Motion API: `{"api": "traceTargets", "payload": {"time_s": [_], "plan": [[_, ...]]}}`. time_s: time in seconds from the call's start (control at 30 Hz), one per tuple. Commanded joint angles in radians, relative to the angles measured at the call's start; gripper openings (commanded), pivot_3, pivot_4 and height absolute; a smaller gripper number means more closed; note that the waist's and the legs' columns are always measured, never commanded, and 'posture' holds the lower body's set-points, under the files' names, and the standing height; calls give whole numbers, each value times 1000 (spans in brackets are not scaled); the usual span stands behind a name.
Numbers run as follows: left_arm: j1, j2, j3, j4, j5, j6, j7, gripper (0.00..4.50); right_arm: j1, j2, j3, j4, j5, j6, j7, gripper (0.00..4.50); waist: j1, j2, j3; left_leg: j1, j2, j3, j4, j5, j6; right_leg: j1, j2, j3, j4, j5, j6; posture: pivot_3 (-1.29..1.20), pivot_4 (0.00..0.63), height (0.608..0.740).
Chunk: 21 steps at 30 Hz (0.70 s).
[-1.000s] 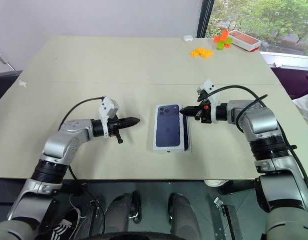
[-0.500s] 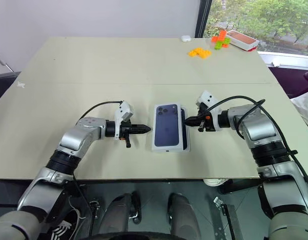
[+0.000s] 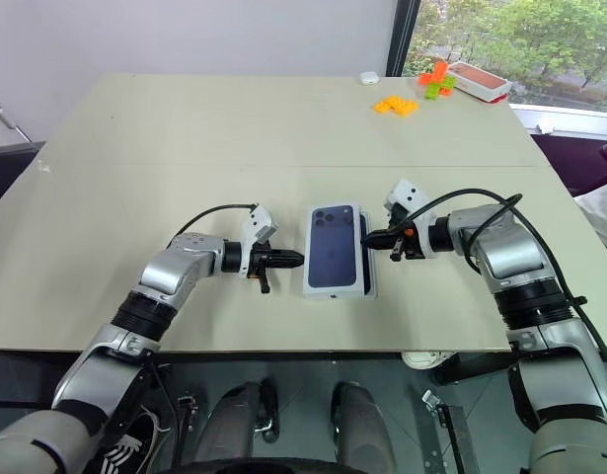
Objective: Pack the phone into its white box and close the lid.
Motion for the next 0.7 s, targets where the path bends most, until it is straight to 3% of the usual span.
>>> {"api": "traceTargets", "payload": {"time_s": [0.03,0.7], "plan": [[-49,-43,41,-10,-24,-20,25,0,12,-14,-7,-54,-6,-8,24,116,1,0,0,0,0,0,0,0,0,0,0,0,0,0,0,0,150,740],[-67,-101,49,28,8,-72,44,0,-11,-27,-35,34,-76,-54,34,116,0,0,0,0,-1,0,1,0,1,0,1,0,1,0,0,0,150,740]]}}
